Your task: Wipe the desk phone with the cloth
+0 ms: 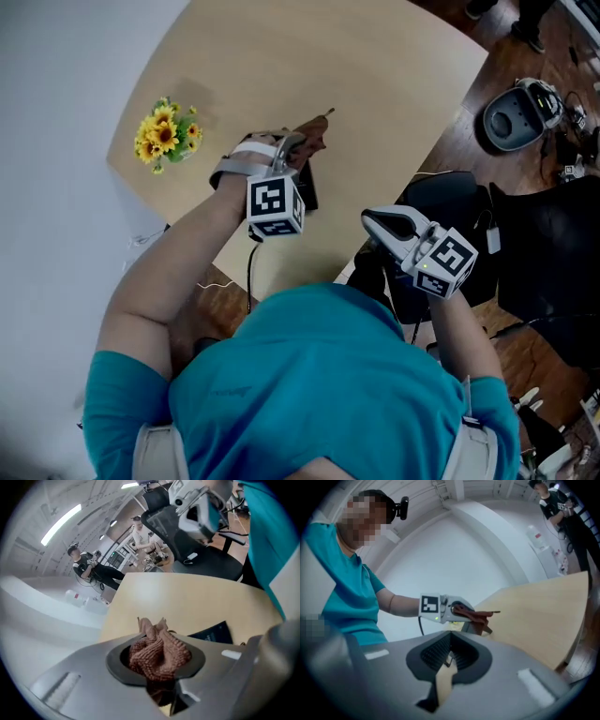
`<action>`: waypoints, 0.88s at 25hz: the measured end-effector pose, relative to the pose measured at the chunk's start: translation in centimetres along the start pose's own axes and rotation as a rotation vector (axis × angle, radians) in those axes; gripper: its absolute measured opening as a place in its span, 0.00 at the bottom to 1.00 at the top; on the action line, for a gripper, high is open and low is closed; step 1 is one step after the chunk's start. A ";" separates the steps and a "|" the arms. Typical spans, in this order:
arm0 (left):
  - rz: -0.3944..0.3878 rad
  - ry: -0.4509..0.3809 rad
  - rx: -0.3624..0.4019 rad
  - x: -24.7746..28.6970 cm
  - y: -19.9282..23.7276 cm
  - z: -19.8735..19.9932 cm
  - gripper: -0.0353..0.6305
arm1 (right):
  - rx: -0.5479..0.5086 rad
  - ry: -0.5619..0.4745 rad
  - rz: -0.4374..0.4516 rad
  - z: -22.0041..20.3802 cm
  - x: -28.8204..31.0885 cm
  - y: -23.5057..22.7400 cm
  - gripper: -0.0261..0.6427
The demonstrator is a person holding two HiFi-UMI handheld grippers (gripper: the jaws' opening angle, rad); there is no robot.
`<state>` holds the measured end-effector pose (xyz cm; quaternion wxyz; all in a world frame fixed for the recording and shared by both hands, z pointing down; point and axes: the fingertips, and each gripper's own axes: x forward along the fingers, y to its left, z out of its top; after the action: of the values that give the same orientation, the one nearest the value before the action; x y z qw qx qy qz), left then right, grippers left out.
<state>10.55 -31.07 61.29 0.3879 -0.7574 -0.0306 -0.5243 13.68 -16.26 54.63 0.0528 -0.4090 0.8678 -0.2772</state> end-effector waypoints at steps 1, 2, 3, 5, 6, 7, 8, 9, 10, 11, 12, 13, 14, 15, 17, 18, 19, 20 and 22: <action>-0.004 0.046 0.025 0.8 1.6 -0.3 0.22 | 0.005 -0.007 -0.008 -0.1 -0.2 -0.2 0.04; -0.018 0.095 0.051 1.6 2.8 -0.6 0.22 | 0.011 -0.013 -0.016 -0.2 -0.5 -0.4 0.04; -0.038 0.145 0.084 2.7 3.2 -1.1 0.22 | 0.018 -0.019 -0.025 -0.3 -0.7 -0.7 0.04; -0.084 0.231 0.157 5.1 2.2 -2.1 0.22 | 0.029 -0.028 -0.037 -0.6 -1.3 -1.0 0.04; -0.102 0.260 0.187 5.8 1.6 -2.1 0.22 | 0.033 -0.031 -0.042 -0.7 -1.6 -1.1 0.04; -0.119 0.282 0.215 6.0 1.0 -1.9 0.22 | 0.037 -0.034 -0.046 -0.8 -1.8 -1.2 0.04; -0.139 0.299 0.241 6.1 0.2 -1.5 0.22 | 0.040 -0.037 -0.049 -0.9 -2.0 -1.3 0.04; -0.167 0.311 0.266 6.0 -0.9 -1.2 0.22 | 0.043 -0.039 -0.053 -0.9 -2.2 -1.4 0.04; -0.204 0.317 0.288 5.9 -2.3 -0.8 0.22 | 0.046 -0.040 -0.057 -1.0 -2.4 -1.5 0.04; -0.247 0.317 0.306 5.7 -4.1 -0.3 0.22 | 0.048 -0.040 -0.059 -1.1 -2.5 -1.6 0.04; -0.291 0.315 0.322 5.5 -6.0 0.1 0.22 | 0.048 -0.039 -0.061 -1.1 -2.5 -1.7 0.04; -0.326 0.311 0.340 5.2 -7.9 0.5 0.22 | 0.047 -0.038 -0.059 -1.1 -2.5 -1.7 0.04; -0.356 0.308 0.360 4.8 -9.7 0.9 0.22 | 0.045 -0.038 -0.056 -1.0 -2.5 -1.6 0.04; -0.386 0.302 0.377 4.4 -11.5 1.3 0.22 | 0.044 -0.037 -0.052 -1.0 -2.3 -1.6 0.04; -0.452 0.281 0.403 3.4 -15.4 1.9 0.22 | 0.043 -0.036 -0.046 -1.0 -2.1 -1.4 0.04; -0.479 0.266 0.414 2.9 -17.2 2.1 0.22 | 0.043 -0.035 -0.044 -1.1 -2.1 -1.3 0.04; -0.497 0.251 0.425 2.5 -18.5 2.2 0.22 | 0.043 -0.034 -0.044 -1.1 -2.0 -1.3 0.04; -0.505 0.236 0.429 2.1 -19.4 2.2 0.22 | 0.042 -0.034 -0.044 -1.1 -2.0 -1.2 0.04; -0.507 0.203 0.387 1.6 -19.1 2.4 0.22 | 0.043 -0.035 -0.048 -1.1 -2.0 -1.3 0.04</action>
<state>4.47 -16.89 72.84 0.3829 -0.5819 -0.2783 -0.6613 15.53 -14.99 55.92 0.0700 -0.4331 0.8506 -0.2898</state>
